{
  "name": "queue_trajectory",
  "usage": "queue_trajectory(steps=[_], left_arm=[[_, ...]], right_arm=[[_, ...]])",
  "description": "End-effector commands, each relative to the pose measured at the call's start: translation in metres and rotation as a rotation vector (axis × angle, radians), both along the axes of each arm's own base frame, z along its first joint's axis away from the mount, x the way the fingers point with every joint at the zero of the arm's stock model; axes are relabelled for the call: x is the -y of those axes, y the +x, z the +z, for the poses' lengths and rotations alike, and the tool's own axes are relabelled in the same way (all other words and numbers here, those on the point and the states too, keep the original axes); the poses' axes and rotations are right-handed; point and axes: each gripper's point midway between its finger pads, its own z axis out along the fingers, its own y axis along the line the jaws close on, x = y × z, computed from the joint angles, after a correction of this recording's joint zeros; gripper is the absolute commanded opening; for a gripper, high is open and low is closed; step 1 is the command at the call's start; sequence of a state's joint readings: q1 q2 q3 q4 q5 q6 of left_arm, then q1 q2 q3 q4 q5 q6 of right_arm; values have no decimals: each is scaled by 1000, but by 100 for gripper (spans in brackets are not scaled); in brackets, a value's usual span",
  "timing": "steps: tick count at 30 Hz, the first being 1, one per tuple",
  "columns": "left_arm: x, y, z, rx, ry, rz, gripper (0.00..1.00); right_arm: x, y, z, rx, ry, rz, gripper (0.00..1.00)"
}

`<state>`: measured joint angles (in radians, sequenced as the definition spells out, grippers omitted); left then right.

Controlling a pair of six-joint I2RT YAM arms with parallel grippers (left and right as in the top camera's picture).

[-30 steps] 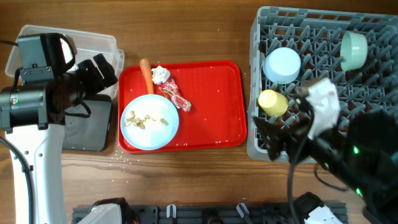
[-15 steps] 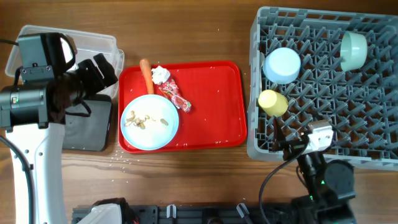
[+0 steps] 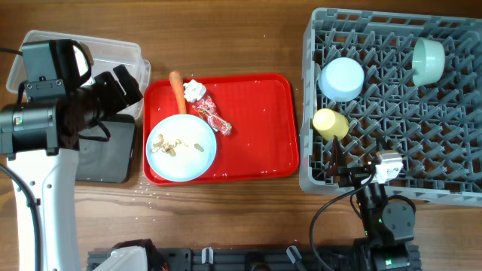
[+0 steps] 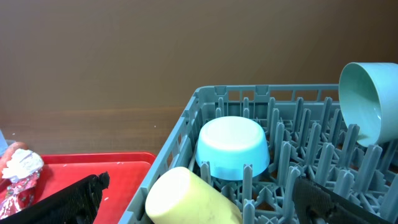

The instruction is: Sort waste into correct bins and load items into the dishwasher rack

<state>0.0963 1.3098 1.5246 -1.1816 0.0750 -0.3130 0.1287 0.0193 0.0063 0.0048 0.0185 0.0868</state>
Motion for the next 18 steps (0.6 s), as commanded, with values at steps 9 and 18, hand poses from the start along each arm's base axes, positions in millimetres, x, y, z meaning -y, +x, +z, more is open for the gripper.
queue_trajectory(steps=[9,18], left_arm=[[74,35,11,86,-233,-185,100],[154,110,-184,-219,167,-272,69]], right_arm=[[0,-1,4,16,21,0,100],[0,-1,4,17,22,1,100]])
